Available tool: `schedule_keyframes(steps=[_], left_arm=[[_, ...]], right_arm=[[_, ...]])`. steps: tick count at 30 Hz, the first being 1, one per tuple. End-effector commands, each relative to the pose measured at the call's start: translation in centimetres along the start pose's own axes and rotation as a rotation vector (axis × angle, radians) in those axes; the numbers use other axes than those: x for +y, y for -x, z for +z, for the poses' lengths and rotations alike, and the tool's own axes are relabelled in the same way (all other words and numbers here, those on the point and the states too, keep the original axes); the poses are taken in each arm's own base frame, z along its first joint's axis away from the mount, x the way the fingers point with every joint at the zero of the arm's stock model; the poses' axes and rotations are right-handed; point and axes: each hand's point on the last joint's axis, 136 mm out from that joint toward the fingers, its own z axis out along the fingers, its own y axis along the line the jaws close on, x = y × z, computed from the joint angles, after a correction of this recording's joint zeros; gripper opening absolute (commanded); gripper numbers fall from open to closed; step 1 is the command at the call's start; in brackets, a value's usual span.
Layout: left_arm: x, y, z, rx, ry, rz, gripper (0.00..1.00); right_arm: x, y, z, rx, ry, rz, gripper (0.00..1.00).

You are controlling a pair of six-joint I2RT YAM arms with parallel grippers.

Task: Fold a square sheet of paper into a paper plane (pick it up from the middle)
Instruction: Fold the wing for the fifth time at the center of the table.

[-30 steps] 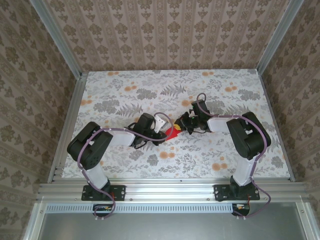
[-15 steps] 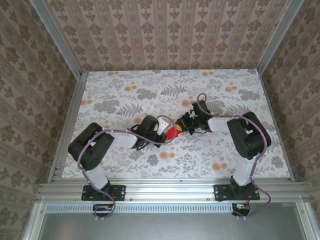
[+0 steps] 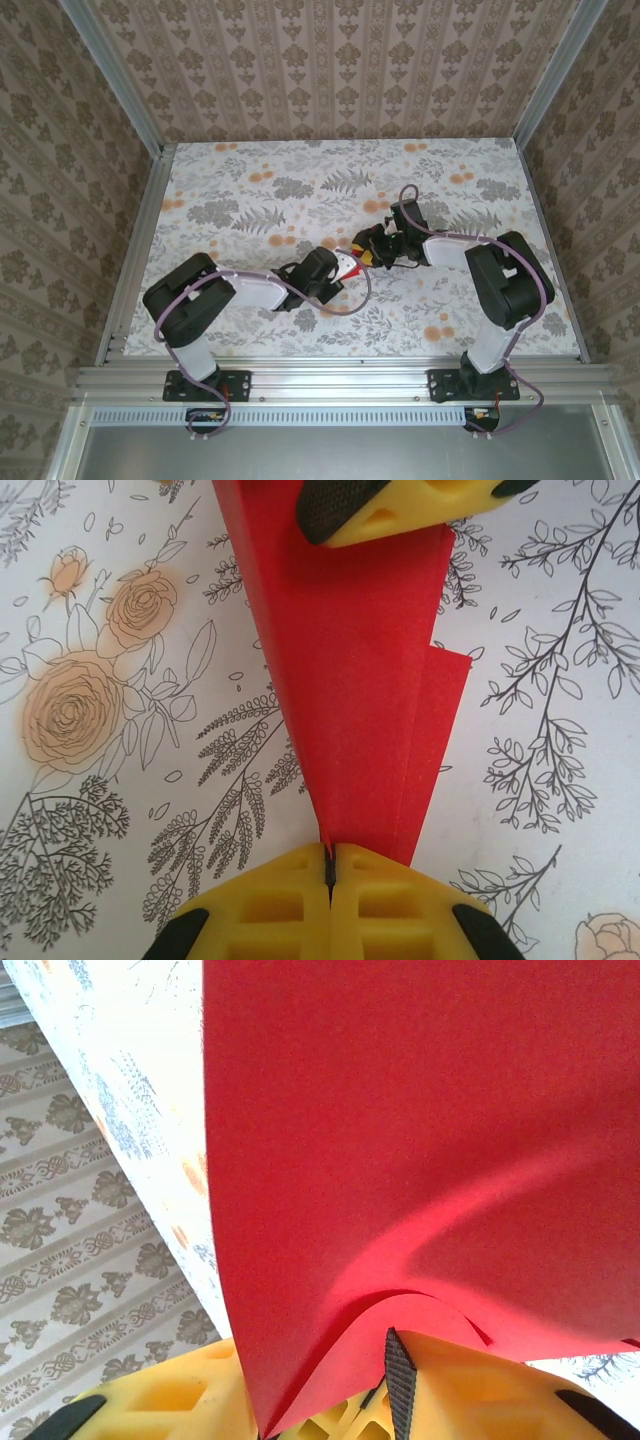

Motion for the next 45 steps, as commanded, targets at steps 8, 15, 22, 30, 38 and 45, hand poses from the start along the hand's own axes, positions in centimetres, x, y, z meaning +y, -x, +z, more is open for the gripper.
schedule_keyframes(steps=[8,15,22,30,38,45], left_arm=[[0.3,-1.6,0.7,0.071,0.092,0.12,0.0],[0.1,-1.4,0.6,0.069,0.099,0.131,0.0],[0.1,-1.3,0.7,0.068,0.104,0.135,0.0],[0.2,-1.3,0.7,0.071,0.113,0.132,0.0],[0.3,-0.9,0.1,0.06,0.107,0.08,0.0],[0.4,-0.5,-0.6,0.057,0.082,0.016,0.1]], right_arm=[[-1.1,-1.5,0.9,0.025,-0.111,-0.058,0.42],[0.3,-1.2,0.2,-0.002,-0.117,-0.105,0.51],[-1.3,-1.1,0.5,-0.016,-0.213,-0.11,0.42],[-2.1,-1.2,0.5,-0.024,-0.269,-0.144,0.28],[-3.4,-0.5,0.7,-0.042,-0.308,-0.184,0.13],[-3.5,0.2,0.9,-0.052,-0.29,-0.253,0.06]])
